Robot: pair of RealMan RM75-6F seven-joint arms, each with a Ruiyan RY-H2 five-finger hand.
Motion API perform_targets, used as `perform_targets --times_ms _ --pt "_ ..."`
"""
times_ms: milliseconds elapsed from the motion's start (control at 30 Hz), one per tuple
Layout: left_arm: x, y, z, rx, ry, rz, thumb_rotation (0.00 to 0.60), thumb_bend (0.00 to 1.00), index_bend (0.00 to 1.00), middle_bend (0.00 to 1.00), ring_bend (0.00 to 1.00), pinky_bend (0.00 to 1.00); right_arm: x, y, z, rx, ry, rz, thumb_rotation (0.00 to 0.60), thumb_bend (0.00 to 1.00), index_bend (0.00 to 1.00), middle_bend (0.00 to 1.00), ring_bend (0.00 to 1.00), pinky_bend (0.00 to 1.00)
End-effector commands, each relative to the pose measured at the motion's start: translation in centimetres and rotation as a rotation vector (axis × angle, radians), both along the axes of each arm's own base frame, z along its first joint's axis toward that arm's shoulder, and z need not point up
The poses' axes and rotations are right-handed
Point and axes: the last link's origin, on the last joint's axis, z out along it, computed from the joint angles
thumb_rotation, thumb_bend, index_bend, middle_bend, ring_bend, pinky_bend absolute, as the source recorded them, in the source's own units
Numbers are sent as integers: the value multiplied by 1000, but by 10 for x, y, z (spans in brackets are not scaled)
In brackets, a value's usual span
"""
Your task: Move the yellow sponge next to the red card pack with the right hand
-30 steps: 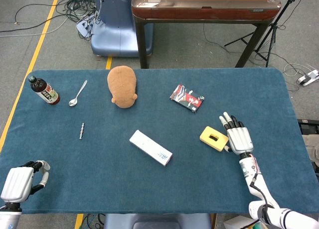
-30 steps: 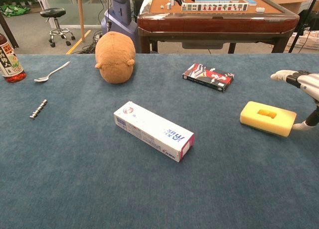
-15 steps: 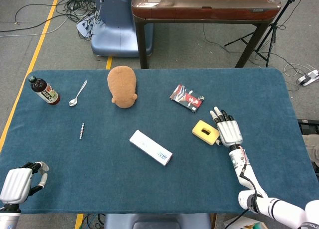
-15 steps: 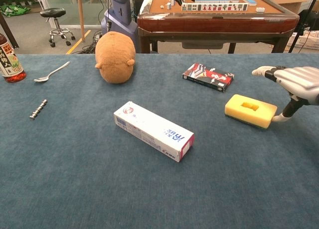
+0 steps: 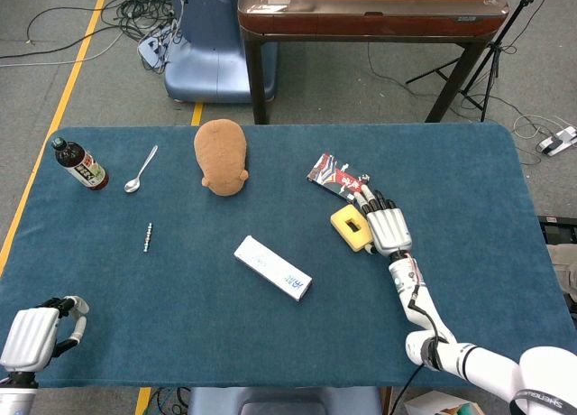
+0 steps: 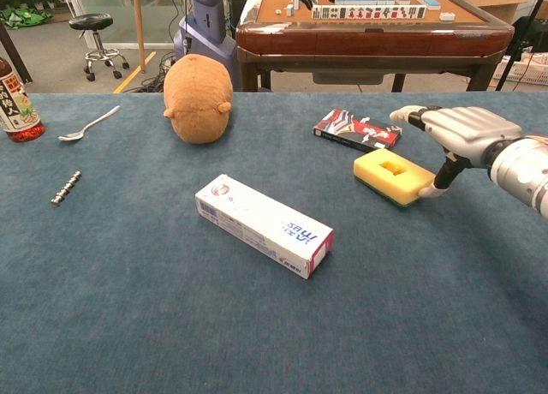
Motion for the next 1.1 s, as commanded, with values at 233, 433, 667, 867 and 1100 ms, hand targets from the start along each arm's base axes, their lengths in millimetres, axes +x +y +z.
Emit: perform_targets --times_ms 233,433,667,867,1100 --pt "-2 -2 -1 0 -3 6 600 459 502 568 493 629 15 -11 -9 4 -13 16 600 0 35 20 29 223" --pt "-4 -3 -1 -3 -4 12 600 458 502 568 493 629 23 -21 -13 3 -23 19 600 0 35 20 29 223" --pt "-5 -3 -1 -2 -6 14 600 459 502 568 493 629 39 -30 -21 11 -44 30 600 0 35 20 29 222" --pt "-7 -4 -1 -2 -8 21 600 459 502 568 494 629 54 -32 -34 34 -66 49 600 0 35 20 29 223" --pt "-9 -6 -1 -3 -10 29 600 459 502 568 494 629 73 -35 -42 44 -88 77 600 0 35 20 29 222"
